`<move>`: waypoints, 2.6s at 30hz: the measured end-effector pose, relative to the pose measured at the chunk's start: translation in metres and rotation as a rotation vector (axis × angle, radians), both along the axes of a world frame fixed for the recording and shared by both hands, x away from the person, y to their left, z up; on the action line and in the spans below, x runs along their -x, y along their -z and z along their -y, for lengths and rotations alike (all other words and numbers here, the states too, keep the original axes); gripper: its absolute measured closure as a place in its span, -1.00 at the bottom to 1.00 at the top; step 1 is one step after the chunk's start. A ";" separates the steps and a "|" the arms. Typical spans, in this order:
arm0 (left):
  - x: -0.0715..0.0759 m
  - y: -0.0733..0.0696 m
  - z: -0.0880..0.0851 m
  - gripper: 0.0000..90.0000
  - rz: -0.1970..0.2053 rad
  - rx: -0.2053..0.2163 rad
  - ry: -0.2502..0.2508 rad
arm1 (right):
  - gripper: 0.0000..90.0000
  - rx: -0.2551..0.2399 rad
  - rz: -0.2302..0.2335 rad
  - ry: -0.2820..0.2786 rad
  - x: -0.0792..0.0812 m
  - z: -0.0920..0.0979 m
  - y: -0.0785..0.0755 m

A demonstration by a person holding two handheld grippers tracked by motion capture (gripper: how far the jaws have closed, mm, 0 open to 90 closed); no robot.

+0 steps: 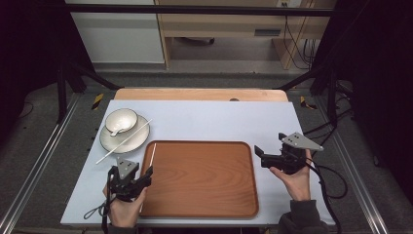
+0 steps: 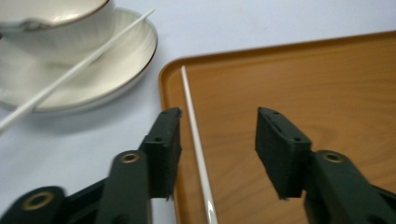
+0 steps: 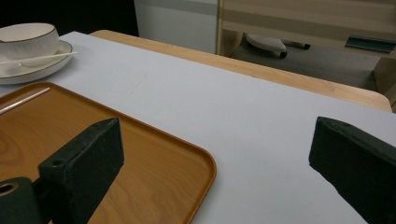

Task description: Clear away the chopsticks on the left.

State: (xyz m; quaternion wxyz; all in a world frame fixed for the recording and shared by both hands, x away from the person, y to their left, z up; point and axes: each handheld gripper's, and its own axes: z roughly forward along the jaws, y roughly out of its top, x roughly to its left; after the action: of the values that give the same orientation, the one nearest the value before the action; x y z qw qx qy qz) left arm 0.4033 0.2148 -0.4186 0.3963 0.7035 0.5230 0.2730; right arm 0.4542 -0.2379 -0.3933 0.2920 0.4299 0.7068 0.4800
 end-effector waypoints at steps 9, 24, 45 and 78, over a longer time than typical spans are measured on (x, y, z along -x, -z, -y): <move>-0.031 -0.019 -0.018 -0.33 -0.015 -0.072 0.173 | -0.92 -0.006 0.003 0.000 0.001 0.000 -0.001; -0.067 -0.008 -0.077 -0.60 -0.065 -0.179 0.258 | -0.92 0.000 0.002 0.000 0.000 0.001 0.000; -0.119 0.019 -0.126 0.08 -0.126 -0.241 0.196 | -0.91 0.018 -0.016 -0.001 -0.002 -0.003 0.004; -0.123 0.023 -0.110 0.87 -0.130 -0.253 0.248 | -0.91 0.025 -0.021 -0.002 -0.003 -0.003 0.005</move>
State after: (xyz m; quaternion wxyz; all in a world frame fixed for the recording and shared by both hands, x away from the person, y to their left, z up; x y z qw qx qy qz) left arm 0.5260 0.3246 -0.4418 0.3007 0.8230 0.4184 0.2394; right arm 0.4574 -0.2345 -0.3985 0.2893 0.4306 0.7161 0.4670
